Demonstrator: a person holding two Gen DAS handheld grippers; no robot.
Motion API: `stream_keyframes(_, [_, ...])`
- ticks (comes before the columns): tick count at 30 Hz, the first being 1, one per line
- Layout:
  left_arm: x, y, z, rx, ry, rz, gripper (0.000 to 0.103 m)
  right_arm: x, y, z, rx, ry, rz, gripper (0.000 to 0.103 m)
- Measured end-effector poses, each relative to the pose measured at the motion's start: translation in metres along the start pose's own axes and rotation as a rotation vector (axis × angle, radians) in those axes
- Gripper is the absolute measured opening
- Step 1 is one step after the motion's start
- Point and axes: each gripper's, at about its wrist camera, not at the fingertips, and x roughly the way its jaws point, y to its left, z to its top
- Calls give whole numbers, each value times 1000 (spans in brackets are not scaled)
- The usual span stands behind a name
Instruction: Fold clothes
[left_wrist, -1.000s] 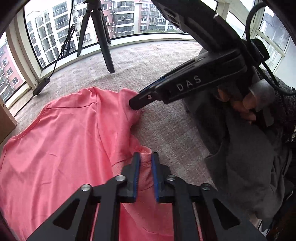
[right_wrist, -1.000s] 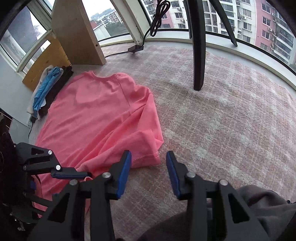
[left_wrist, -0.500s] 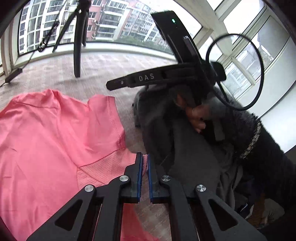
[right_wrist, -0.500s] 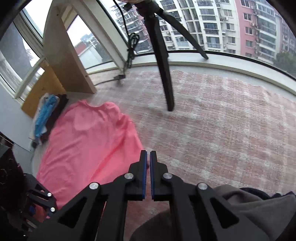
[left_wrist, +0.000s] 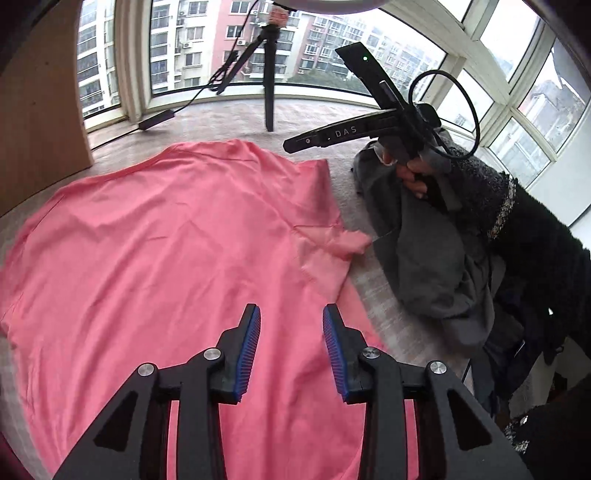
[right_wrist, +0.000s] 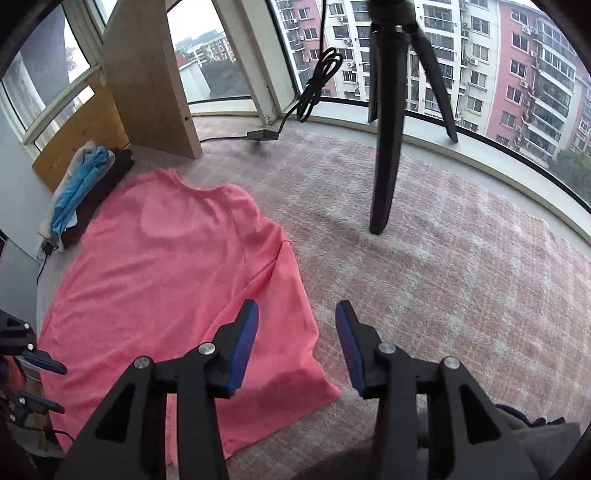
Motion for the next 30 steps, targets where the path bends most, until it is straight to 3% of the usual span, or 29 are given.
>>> stream_keyframes(5, [-16,14,-46,-52,62,46,33,41,13,7,-59,61,-45,43])
stream_keyframes(12, [-27,10,-77,-69,78,46,33,32,35,19,-136,-42,-6,43])
stream_keyframes(16, [-30,13,-79,-88,69,50,33,56,49,17,-203,59,-50,43])
stream_keyframes(17, [-31,13,-80,-91,67,49,33,60,50,16,-212,58,-68,39])
stream_keyframes(18, [-32,12,-80,-92,64,41,33,59,51,16,-222,46,-65,15])
stream_keyframes(19, [-32,11,-80,-93,61,33,33,58,51,16,-223,55,-50,4])
stream_keyframes(23, [-26,-2,-76,-78,57,-21,33,58,42,22,-231,-19,-144,4])
stream_keyframes(25, [-17,-15,-72,-60,63,-61,33,58,33,28,-176,-42,-120,5])
stream_keyframes(27, [-6,-33,-68,-22,69,-87,33,56,28,30,-118,9,-119,24])
stream_keyframes(30, [6,-57,-62,41,69,-122,33,30,26,18,-79,24,-57,28])
